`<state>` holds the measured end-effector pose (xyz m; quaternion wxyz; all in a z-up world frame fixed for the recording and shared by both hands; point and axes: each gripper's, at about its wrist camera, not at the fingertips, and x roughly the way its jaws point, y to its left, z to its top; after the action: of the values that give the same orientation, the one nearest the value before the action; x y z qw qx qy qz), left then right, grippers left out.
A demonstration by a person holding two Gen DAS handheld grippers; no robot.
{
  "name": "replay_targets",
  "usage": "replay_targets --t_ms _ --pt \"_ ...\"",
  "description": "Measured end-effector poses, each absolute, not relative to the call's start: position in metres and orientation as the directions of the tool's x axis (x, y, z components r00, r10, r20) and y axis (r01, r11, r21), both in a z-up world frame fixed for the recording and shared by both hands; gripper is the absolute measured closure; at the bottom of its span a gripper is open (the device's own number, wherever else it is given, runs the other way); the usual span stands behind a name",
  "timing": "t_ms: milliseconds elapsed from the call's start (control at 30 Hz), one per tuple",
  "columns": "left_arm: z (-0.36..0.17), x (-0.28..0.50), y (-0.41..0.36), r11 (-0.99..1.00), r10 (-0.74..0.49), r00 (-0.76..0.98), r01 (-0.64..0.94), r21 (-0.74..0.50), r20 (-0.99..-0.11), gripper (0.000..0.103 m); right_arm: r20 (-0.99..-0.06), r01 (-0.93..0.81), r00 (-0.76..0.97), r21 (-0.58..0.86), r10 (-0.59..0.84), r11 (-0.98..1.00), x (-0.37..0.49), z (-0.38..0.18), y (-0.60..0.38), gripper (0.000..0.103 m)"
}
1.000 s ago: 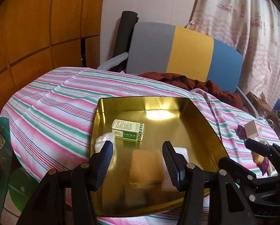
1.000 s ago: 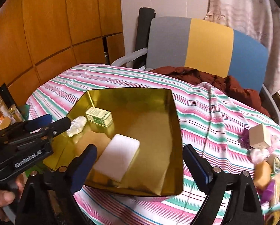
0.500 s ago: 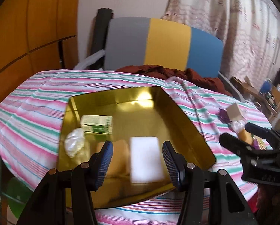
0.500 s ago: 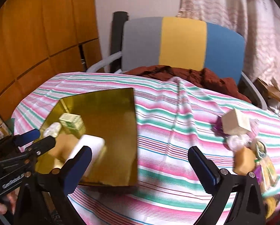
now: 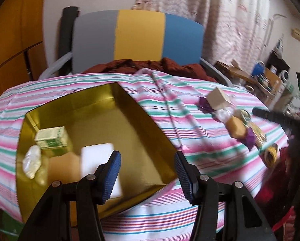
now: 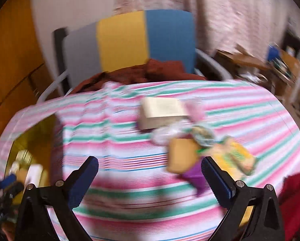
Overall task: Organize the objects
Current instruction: 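Grasp the purple packet with the left tool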
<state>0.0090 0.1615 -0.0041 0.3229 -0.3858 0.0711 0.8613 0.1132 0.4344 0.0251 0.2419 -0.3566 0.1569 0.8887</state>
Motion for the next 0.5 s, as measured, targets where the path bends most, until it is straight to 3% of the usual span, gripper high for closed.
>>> replay_targets --t_ms 233,400,500 --pt "-0.006 0.024 0.213 -0.658 0.589 -0.382 -0.738 -0.149 -0.712 0.048 -0.732 -0.727 -0.591 0.304 0.338 -0.616 0.167 0.023 0.53 0.0" --pt "-0.017 0.03 0.257 -0.571 0.621 -0.274 -0.8 -0.184 -0.734 0.048 -0.74 -0.769 -0.581 0.362 0.339 -0.528 0.192 0.008 0.559 0.0" --pt "-0.026 0.033 0.283 -0.524 0.639 -0.206 -0.822 -0.223 -0.741 0.048 -0.72 -0.743 -0.635 0.469 0.28 -0.478 0.204 -0.003 0.566 0.0"
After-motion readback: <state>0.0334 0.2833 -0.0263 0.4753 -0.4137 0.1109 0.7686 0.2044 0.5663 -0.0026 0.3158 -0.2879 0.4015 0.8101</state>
